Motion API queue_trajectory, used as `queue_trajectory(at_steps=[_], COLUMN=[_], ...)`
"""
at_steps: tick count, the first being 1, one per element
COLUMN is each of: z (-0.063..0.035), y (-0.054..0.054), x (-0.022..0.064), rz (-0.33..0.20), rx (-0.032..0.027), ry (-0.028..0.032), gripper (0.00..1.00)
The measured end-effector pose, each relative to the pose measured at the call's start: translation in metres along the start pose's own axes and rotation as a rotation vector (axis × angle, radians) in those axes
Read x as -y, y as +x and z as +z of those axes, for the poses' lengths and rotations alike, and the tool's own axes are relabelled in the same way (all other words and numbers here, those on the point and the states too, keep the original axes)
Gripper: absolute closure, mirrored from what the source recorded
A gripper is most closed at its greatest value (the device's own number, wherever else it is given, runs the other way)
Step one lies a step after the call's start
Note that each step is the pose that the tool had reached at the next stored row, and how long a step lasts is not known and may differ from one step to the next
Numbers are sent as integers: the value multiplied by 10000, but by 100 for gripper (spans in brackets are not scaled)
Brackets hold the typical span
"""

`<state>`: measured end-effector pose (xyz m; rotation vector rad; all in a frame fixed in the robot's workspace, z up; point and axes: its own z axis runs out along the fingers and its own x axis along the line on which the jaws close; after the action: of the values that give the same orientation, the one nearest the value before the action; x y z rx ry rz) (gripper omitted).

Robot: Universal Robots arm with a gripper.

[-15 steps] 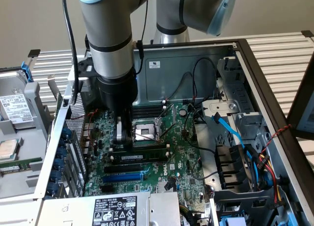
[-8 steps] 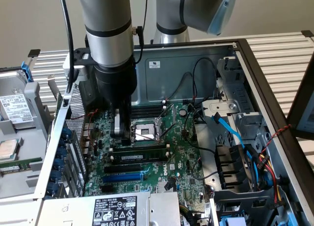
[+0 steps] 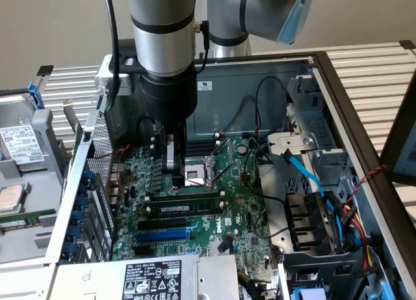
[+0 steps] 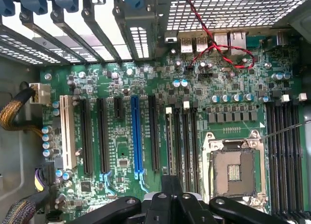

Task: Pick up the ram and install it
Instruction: 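Press down the ram until it locks into place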

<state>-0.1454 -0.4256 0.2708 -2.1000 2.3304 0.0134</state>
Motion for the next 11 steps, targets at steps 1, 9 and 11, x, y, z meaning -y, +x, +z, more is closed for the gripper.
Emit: queue_trajectory(at_steps=[1,9,11], z=[0,0,0], y=[0,0,0], x=[0,0,0], rz=[-26,-271,-327], rx=[1,0,-1], ry=[0,-3,-4], gripper=[90,90,90])
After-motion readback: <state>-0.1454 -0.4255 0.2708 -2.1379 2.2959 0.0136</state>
